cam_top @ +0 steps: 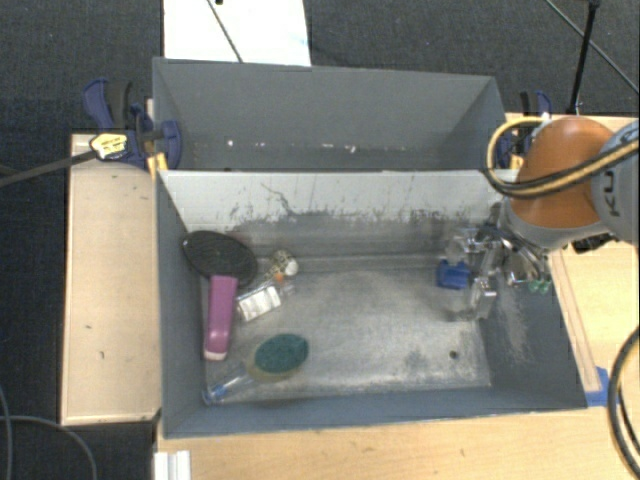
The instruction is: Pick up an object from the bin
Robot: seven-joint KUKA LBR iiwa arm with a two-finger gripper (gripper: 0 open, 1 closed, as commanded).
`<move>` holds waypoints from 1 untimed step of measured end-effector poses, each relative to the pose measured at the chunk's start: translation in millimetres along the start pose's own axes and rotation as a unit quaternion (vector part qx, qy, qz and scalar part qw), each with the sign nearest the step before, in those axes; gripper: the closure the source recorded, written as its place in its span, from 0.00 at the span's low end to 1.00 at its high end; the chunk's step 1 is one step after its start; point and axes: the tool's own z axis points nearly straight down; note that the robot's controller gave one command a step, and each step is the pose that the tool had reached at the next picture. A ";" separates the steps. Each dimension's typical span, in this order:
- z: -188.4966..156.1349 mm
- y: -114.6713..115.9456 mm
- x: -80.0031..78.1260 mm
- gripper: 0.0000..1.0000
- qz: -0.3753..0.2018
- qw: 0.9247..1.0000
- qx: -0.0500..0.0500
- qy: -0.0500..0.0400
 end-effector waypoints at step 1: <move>-2.5 -0.6 -1.6 1.00 -0.001 1.000 0.001 -0.002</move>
Offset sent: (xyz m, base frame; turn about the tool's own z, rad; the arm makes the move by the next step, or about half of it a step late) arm 0.0000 0.0000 0.0000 0.0000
